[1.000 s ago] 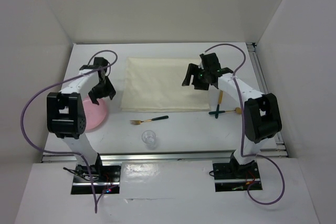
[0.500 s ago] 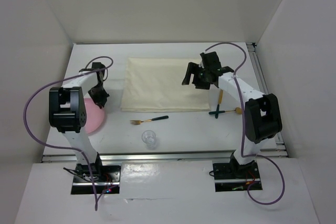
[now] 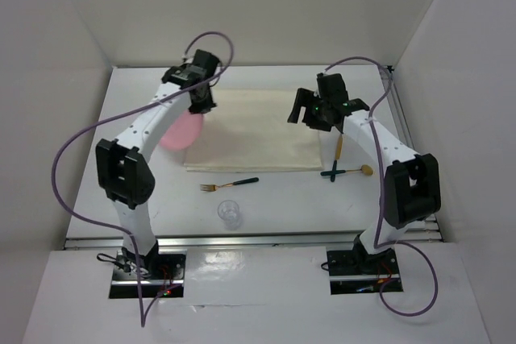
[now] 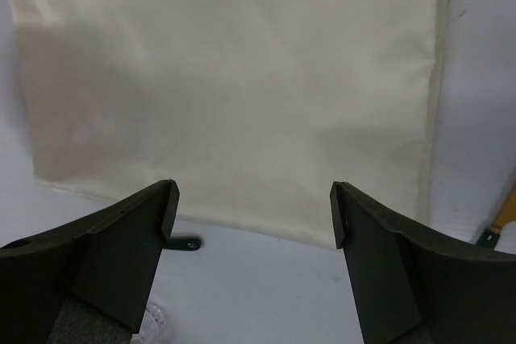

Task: Set the dinner table for one person

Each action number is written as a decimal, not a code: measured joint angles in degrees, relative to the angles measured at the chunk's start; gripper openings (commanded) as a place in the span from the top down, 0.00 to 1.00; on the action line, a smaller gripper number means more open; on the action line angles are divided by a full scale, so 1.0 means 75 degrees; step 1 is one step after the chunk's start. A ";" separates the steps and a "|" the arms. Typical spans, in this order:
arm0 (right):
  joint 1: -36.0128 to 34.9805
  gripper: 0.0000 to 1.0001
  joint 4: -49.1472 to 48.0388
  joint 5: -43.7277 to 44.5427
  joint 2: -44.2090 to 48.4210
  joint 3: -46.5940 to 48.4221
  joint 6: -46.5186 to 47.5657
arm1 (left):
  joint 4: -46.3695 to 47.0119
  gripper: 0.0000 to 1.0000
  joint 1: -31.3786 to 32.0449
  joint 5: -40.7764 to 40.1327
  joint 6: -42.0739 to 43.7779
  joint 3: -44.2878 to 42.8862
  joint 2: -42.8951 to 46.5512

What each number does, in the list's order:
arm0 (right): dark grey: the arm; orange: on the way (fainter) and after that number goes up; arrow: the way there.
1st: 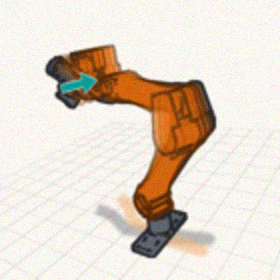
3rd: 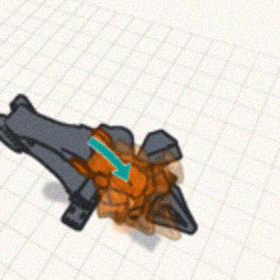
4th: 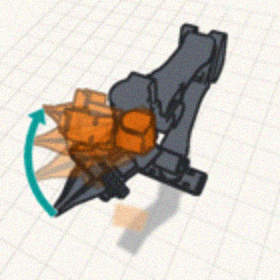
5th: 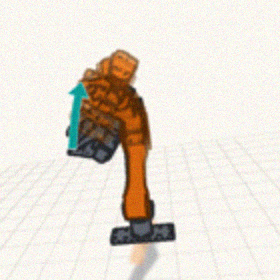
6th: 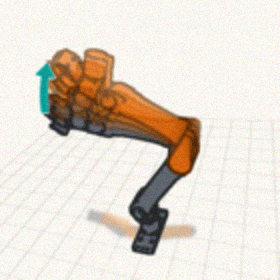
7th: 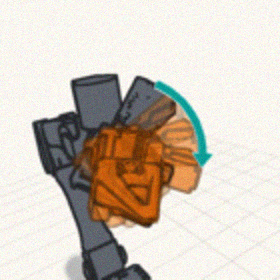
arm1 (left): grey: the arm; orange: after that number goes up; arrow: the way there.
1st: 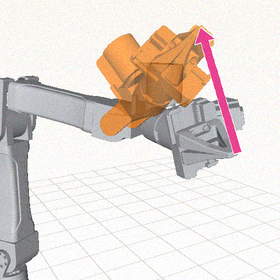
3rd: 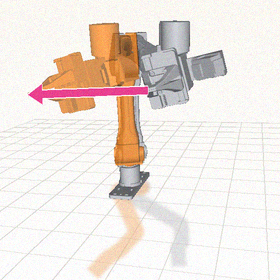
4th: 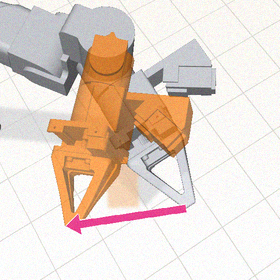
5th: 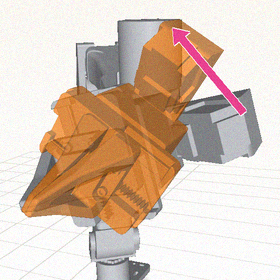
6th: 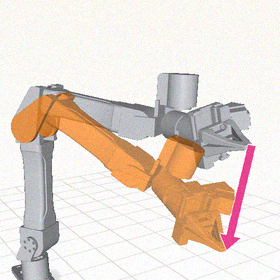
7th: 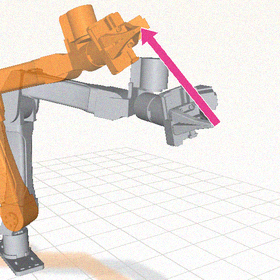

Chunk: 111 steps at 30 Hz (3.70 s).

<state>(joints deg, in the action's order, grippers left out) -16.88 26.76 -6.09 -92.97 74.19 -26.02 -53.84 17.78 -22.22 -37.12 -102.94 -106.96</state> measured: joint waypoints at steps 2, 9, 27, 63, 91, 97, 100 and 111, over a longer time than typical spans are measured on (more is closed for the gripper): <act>0.0117 0.11 0.0032 0.0181 0.0134 0.0000 -0.0009 | -0.0087 1.00 0.0787 0.0163 0.0099 -0.1081 -0.0376; 0.0831 0.11 0.0224 0.0787 0.0903 -0.0114 -0.0367 | -0.0446 1.00 0.2495 0.0950 0.0175 -0.4348 -0.2623; 0.1142 0.11 0.0612 0.1116 0.2031 -0.1230 -0.0778 | 0.0271 1.00 0.2328 0.1594 0.0114 -0.4605 -0.4197; -0.4322 0.05 -0.0184 -0.0207 0.0699 -0.1877 0.0691 | 0.1037 0.38 -0.1300 0.2366 0.0102 0.0545 0.1935; -0.4599 1.00 0.0274 0.1582 -0.0933 0.0641 0.1110 | 0.1192 0.38 -0.1358 0.2754 0.0289 0.1999 0.2323; -0.2212 1.00 0.1058 0.2189 -0.1693 0.2856 0.0892 | 0.1224 0.22 -0.0857 0.2821 0.0373 0.2410 0.2320; -0.1241 1.00 0.1326 0.2457 -0.2559 0.4127 0.0749 | 0.1259 0.14 -0.0804 0.2818 0.0367 0.2410 0.2320; 0.0242 1.00 0.2410 0.2702 -0.5569 0.7061 0.0621 | 0.1300 0.15 -0.0694 0.2804 0.0353 0.2474 0.2259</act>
<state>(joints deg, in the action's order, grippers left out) -15.07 44.84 14.17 -134.74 127.15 -21.37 -44.10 12.58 -1.19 -34.48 -84.38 -90.02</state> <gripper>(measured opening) 0.161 0.854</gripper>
